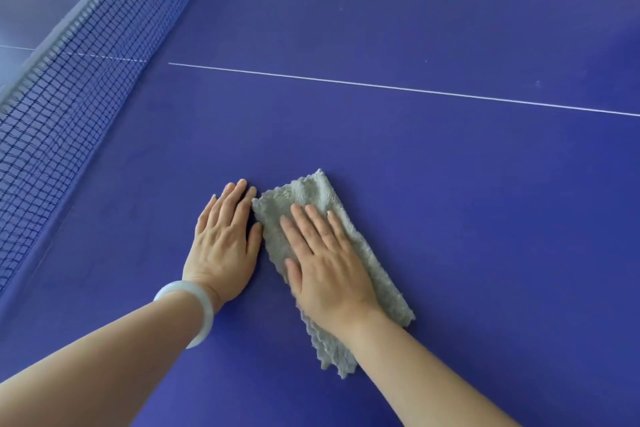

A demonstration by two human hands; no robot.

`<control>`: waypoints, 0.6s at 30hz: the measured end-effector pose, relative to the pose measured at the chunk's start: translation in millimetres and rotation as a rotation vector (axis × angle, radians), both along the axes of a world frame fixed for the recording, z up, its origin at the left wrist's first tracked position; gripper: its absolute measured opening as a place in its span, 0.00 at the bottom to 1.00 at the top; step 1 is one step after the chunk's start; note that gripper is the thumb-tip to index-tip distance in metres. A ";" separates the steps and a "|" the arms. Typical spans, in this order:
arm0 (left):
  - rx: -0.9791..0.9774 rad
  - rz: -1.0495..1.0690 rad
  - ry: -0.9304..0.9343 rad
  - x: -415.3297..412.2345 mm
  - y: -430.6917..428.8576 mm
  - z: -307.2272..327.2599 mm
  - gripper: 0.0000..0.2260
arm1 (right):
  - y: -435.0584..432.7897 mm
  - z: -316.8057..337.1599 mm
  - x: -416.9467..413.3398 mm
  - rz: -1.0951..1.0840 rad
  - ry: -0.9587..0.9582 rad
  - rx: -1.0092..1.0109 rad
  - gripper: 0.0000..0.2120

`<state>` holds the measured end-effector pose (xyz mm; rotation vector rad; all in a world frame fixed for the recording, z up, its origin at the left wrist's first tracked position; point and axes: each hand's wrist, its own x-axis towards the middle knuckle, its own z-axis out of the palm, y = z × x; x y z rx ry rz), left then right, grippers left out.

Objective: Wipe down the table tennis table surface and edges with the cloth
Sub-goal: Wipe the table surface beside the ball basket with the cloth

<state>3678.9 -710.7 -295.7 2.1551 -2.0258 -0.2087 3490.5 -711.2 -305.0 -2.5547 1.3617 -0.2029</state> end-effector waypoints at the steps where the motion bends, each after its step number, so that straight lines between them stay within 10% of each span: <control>1: -0.002 0.004 -0.003 -0.6 0.1 -0.5 0.27 | -9.0 0.7 -26.4 -0.048 0.004 -0.018 0.28; 8: -0.006 0.009 0.019 -3.2 1.1 -3.2 0.23 | -71.2 8.2 -127.1 -0.896 0.099 0.056 0.29; 14: -0.021 -0.008 0.020 0.9 0.6 -2.2 0.24 | 52.8 -3.2 -38.5 -0.071 0.093 -0.058 0.28; 18: -0.025 -0.007 0.037 -0.2 0.9 -4.7 0.24 | 31.0 1.4 -127.4 -0.431 0.174 -0.040 0.31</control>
